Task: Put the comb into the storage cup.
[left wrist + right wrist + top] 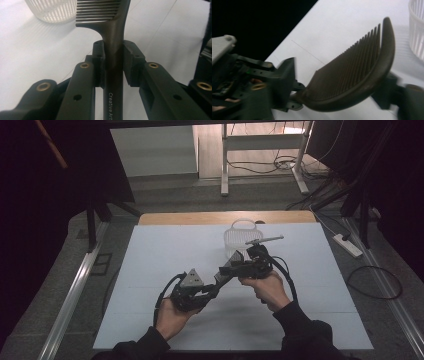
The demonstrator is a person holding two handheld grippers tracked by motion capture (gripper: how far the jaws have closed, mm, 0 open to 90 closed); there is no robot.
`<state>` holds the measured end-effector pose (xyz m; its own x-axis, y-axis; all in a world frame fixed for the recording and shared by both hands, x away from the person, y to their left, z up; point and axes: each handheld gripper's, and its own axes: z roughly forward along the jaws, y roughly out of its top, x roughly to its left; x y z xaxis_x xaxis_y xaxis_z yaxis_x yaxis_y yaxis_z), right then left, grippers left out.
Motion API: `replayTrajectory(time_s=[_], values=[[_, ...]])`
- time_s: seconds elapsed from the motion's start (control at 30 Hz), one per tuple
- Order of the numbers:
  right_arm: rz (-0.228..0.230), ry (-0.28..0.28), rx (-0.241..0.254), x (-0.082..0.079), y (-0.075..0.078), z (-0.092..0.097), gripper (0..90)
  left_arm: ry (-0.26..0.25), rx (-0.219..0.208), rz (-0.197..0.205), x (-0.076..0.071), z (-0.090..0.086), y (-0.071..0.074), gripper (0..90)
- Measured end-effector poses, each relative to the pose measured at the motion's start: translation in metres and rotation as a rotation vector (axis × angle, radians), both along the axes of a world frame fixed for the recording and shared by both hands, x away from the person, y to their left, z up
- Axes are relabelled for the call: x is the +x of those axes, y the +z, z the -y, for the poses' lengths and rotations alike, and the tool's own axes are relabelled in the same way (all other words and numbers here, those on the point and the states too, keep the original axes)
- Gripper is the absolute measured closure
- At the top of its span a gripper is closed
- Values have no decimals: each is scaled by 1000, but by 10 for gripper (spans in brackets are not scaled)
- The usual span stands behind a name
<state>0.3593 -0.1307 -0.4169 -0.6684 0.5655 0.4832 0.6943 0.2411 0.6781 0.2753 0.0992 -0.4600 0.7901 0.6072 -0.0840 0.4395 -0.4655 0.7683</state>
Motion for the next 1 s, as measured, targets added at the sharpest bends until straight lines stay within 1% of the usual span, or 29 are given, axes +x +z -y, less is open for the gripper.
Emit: replayTrajectory(time_s=[0.03, 0.1, 0.27, 0.3, 0.33, 0.43, 0.47, 0.57, 0.73, 0.83, 0.87, 0.93, 1.0], values=[[0, 4, 12, 0, 0, 1, 444, 1, 6, 2, 0, 0, -1, 729], [-9, 7, 33, 0, 1, 3, 531, 7, 2, -3, 1, 0, -1, 729], [-22, -7, 34, 2, 0, 6, 712, 7, 3, 0, 1, 0, -1, 729], [-30, -14, 40, 2, 0, 6, 730, 6, 10, 1, 0, 0, -1, 729], [-50, -19, 53, 3, -1, 7, 748, 8, 13, 4, 0, 1, -1, 729], [-90, -27, 85, 3, -3, 8, 781, 10, 24, 5, 0, 2, -2, 729], [-96, -28, 91, 3, -3, 8, 795, 11, 30, 7, 0, 2, -3, 729], [-153, -28, 145, 3, -4, 7, 835, 12, 36, 3, 1, 3, -4, 729], [-156, -32, 143, 1, -4, 6, 839, 2, 22, -7, 2, 2, -6, 726], [-163, -33, 149, 1, -3, 7, 839, -3, 6, -16, 3, 2, -6, 715], [-161, -32, 150, 1, -3, 7, 839, -1, -9, -20, 3, 1, -5, 706], [-156, -28, 154, 1, -2, 7, 839, 1, -26, -25, 3, 0, -3, 642], [-151, -29, 151, 1, -2, 7, 839, 2, -34, -22, 3, -1, -1, 605]])
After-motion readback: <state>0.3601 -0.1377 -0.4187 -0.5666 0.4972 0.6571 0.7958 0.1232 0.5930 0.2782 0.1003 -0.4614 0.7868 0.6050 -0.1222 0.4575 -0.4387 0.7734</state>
